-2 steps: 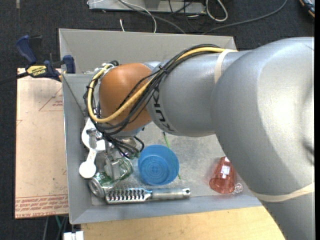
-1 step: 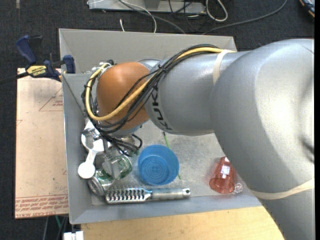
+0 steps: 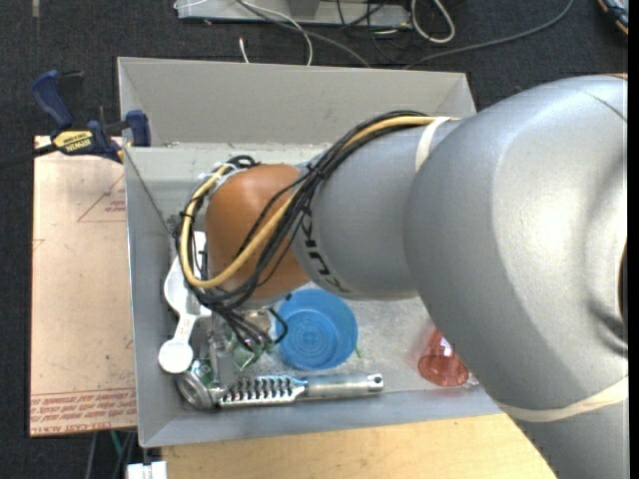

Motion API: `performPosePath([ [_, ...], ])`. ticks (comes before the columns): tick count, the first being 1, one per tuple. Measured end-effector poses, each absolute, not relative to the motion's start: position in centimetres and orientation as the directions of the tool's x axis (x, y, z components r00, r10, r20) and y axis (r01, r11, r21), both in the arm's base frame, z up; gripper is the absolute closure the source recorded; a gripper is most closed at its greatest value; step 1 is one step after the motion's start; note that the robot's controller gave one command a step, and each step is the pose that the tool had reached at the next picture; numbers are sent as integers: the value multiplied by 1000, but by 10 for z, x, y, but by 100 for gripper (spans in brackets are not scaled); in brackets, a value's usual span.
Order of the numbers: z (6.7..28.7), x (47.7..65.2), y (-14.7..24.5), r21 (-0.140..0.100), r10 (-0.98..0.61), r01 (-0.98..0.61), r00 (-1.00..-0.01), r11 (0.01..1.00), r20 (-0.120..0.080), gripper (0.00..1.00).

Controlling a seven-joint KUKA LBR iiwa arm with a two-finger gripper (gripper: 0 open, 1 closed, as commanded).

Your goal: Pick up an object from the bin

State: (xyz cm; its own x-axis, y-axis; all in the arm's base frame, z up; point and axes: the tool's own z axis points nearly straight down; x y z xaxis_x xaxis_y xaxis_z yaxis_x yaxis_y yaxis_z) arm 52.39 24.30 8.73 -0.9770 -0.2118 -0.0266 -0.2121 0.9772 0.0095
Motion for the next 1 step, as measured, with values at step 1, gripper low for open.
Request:
performPosePath([
  [1, 132, 551, 241, 8, -424, -424, -905, 905, -23, 0],
])
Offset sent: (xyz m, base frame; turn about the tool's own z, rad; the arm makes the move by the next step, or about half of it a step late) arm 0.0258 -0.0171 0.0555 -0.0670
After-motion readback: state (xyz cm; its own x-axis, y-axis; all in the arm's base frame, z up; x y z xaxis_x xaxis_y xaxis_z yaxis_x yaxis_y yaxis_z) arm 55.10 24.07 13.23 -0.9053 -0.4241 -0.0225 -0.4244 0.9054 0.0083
